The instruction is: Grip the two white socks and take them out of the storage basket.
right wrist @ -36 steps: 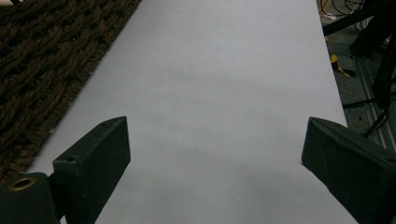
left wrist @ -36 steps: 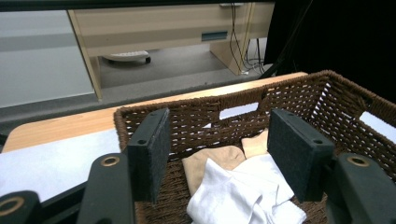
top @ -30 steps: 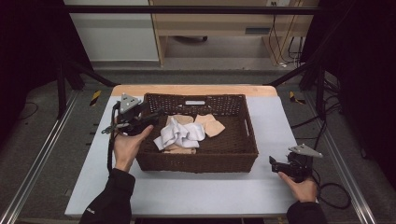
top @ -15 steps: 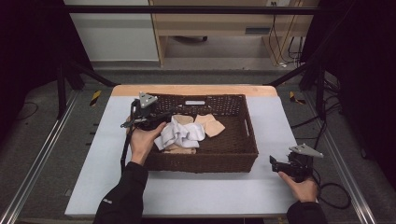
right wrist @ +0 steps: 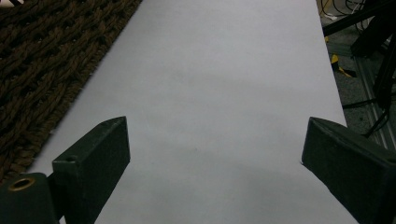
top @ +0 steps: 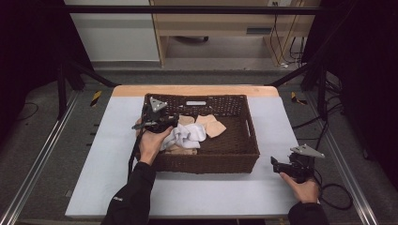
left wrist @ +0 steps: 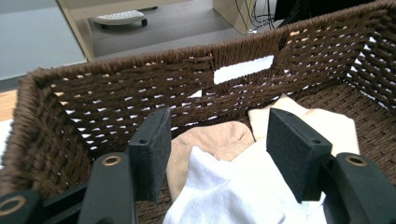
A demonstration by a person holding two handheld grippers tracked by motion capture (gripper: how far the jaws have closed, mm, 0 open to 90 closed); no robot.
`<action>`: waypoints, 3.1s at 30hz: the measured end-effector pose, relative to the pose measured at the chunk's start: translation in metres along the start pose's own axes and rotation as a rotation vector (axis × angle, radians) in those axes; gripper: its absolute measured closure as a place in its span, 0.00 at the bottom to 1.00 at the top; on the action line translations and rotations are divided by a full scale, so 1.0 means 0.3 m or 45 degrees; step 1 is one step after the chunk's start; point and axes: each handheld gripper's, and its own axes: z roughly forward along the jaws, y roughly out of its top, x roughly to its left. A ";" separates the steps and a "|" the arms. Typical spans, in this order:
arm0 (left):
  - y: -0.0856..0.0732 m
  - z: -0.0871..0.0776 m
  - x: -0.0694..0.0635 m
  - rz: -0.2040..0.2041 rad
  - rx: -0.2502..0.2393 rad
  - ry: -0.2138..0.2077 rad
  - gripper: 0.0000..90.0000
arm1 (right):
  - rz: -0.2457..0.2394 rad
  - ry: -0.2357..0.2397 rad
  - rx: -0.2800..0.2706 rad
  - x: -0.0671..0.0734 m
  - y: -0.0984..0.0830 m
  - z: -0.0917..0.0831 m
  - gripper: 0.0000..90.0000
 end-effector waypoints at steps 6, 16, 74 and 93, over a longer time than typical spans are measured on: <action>-0.027 0.024 -0.012 0.009 0.041 -0.004 0.47 | -0.009 -0.001 0.013 0.001 0.000 0.003 0.09; -0.049 0.048 -0.028 -0.012 0.117 -0.012 0.45 | -0.016 0.011 0.029 0.007 -0.001 0.013 0.09; 0.095 -0.250 0.037 -0.131 -0.425 -0.141 0.94 | -0.014 0.012 0.031 0.004 0.000 0.010 0.09; 0.056 -0.537 0.183 -0.154 -0.569 -0.120 0.94 | -0.022 0.006 0.034 0.004 -0.002 0.005 0.10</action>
